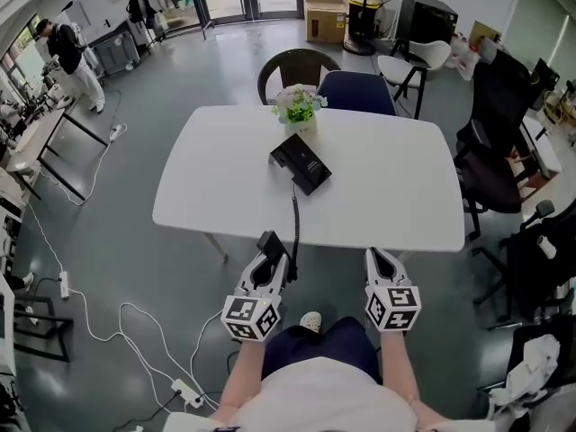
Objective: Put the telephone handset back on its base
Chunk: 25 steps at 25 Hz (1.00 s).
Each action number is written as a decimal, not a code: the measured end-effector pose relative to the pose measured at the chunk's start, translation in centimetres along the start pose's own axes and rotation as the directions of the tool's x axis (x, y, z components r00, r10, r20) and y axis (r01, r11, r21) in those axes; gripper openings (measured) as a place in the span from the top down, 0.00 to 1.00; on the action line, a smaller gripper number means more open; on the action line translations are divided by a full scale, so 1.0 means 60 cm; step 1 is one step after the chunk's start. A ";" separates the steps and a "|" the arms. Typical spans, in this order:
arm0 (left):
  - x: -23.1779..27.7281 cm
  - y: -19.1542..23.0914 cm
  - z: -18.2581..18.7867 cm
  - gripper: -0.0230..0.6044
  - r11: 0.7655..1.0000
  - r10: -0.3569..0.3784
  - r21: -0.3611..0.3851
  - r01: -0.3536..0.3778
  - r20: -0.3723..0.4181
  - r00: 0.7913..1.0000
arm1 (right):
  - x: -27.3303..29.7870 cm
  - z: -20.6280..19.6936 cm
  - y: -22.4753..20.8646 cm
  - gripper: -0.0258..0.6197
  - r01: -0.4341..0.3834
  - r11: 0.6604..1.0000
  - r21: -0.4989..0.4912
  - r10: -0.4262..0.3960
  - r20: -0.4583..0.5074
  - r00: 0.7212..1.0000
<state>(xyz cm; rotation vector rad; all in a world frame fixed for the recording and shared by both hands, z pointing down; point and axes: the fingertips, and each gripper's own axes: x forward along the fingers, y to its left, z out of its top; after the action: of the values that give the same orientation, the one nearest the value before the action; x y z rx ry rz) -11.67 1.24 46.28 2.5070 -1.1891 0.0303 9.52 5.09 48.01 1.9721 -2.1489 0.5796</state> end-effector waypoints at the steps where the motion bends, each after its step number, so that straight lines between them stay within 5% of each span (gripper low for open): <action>1: 0.001 -0.001 -0.003 0.83 1.000 -0.005 -0.003 0.005 -0.006 1.000 | -0.001 -0.003 -0.002 0.90 0.006 1.000 0.003 -0.006 -0.005 1.000; 14: -0.006 0.016 -0.045 0.83 0.998 0.001 -0.069 -0.005 -0.058 0.998 | 0.003 -0.039 -0.002 0.90 0.033 0.999 0.023 -0.032 -0.062 0.998; 25: 0.065 0.023 -0.026 0.83 0.996 -0.014 -0.087 0.009 -0.058 0.998 | 0.056 -0.001 -0.034 0.90 0.029 1.000 0.012 -0.028 -0.070 0.997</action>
<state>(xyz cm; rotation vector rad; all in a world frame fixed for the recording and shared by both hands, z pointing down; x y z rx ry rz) -9.97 -1.94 48.82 2.4215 -1.1282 0.0476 11.15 1.93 49.68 1.9558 -2.0774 0.6488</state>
